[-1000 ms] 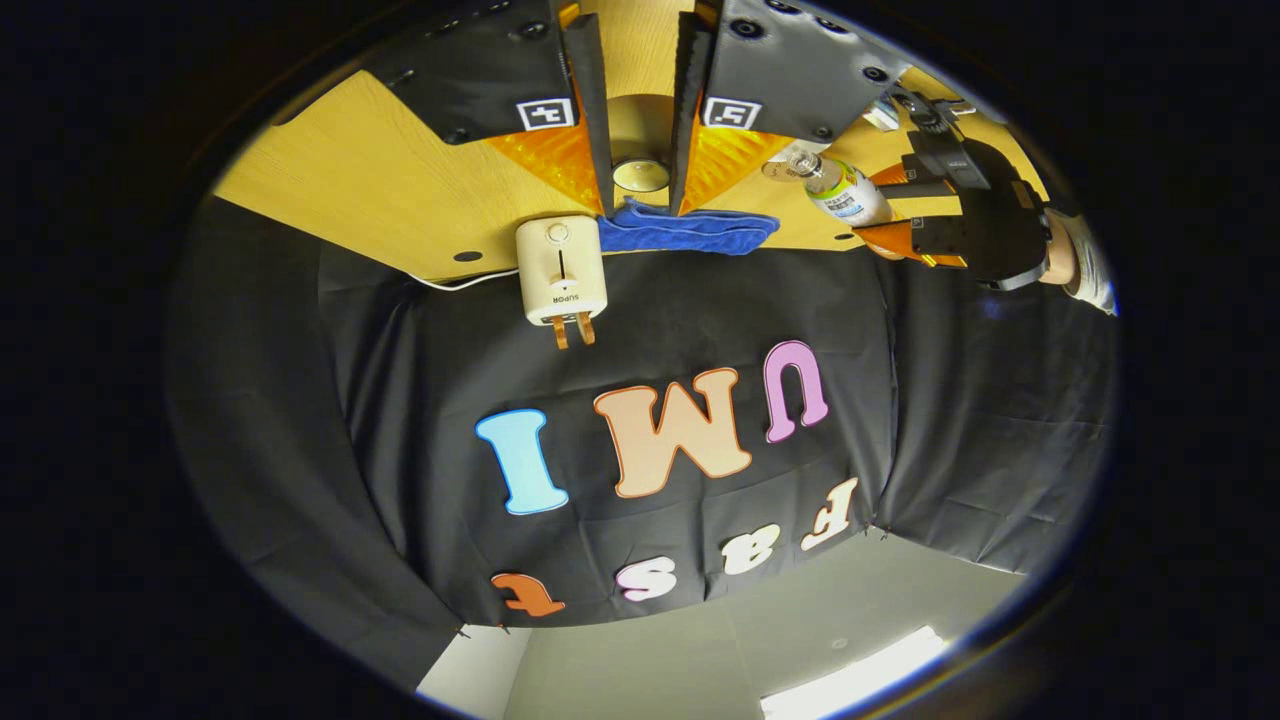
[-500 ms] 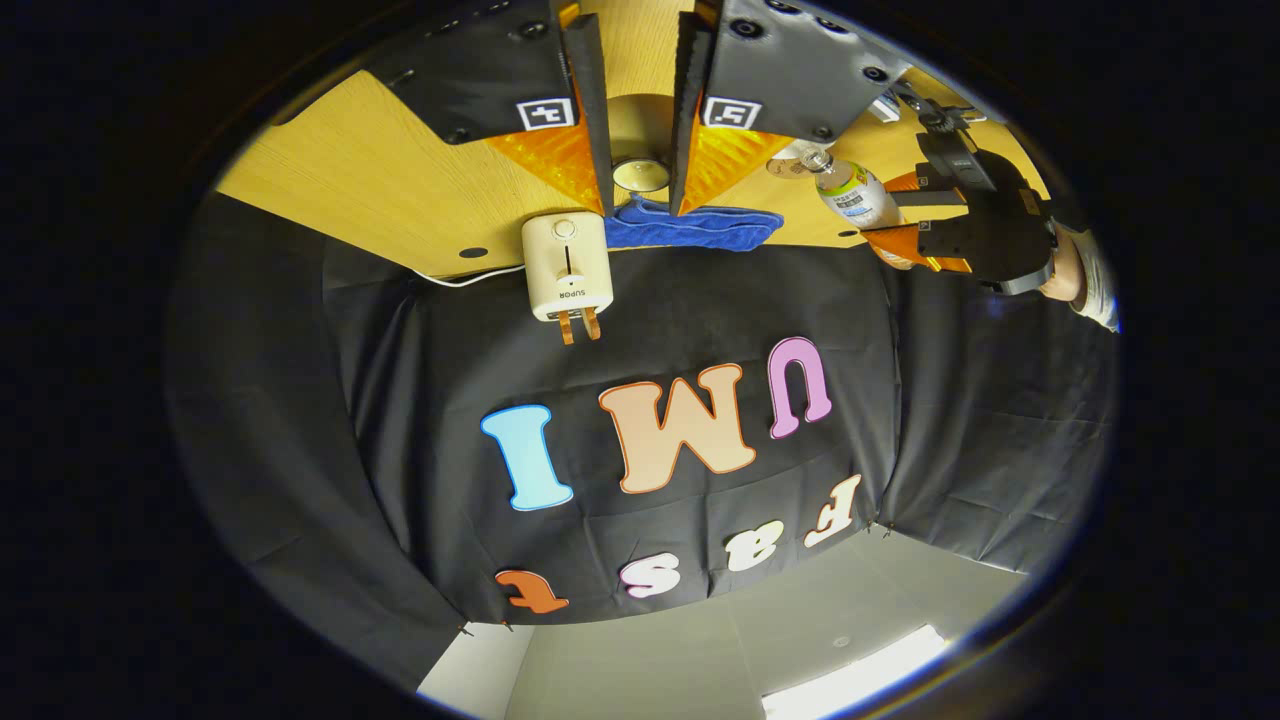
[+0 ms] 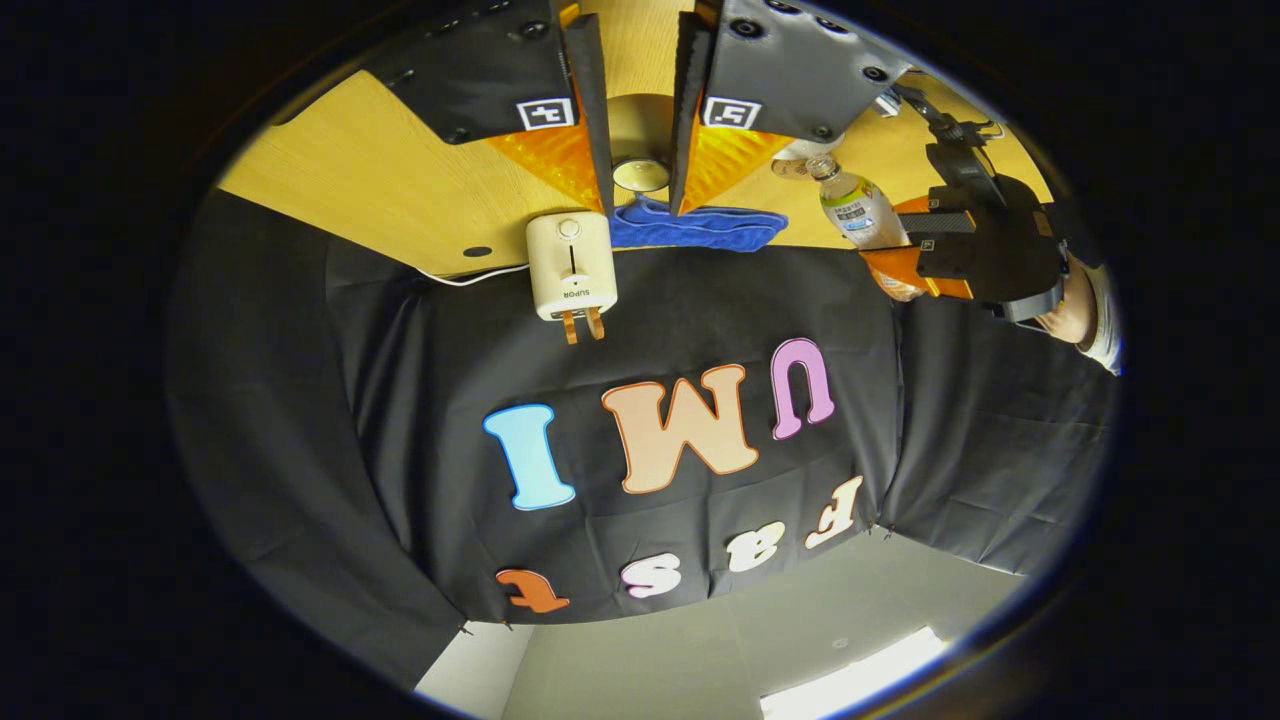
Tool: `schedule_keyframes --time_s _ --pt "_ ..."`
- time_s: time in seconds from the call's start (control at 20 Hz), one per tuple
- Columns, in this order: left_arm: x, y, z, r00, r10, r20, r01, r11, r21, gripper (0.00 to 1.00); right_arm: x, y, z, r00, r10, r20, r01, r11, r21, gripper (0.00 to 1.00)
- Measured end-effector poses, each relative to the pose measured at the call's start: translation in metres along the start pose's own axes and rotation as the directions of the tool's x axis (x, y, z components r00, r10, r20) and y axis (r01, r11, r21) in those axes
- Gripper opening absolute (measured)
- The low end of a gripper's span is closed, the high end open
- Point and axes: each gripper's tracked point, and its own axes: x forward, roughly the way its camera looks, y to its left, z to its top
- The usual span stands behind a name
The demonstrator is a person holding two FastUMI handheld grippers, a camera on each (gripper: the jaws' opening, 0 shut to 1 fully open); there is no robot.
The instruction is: Open the teacup lid with one hand, grasp the water bottle and pour water into the teacup with the other hand; after pouring, place the water bottle on the coaster and then close the teacup lid.
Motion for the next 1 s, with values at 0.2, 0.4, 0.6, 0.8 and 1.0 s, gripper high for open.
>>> schedule_keyframes --time_s 0.2,0.4,0.6,0.8,1.0 --pt "-0.002 0.01 0.006 1.0 0.003 0.01 -0.004 0.999 0.049 0.55 0.001 0.0 0.0 1.0 0.001 0.001 -0.001 1.0 -0.004 0.31" --pt "-0.004 0.013 0.008 1.0 0.011 0.008 -0.011 0.997 0.075 0.55 -0.002 0.004 0.004 1.0 0.012 0.007 -0.012 1.0 -0.008 0.31" --pt "-0.003 0.011 0.006 1.0 -0.026 0.007 0.025 0.996 0.087 0.53 -0.004 0.003 0.009 1.0 0.01 0.02 -0.01 1.0 -0.007 0.33" --pt "-0.004 0.004 0.004 0.998 -0.064 0.004 0.063 0.996 0.069 0.54 -0.004 0.004 0.01 1.0 0.011 0.023 -0.011 1.0 -0.01 0.33" --pt "0.001 -0.018 0.005 0.995 -0.095 0.041 0.096 0.995 -0.028 0.54 -0.004 0.006 0.008 1.0 0.015 0.019 -0.014 1.0 -0.013 0.33"
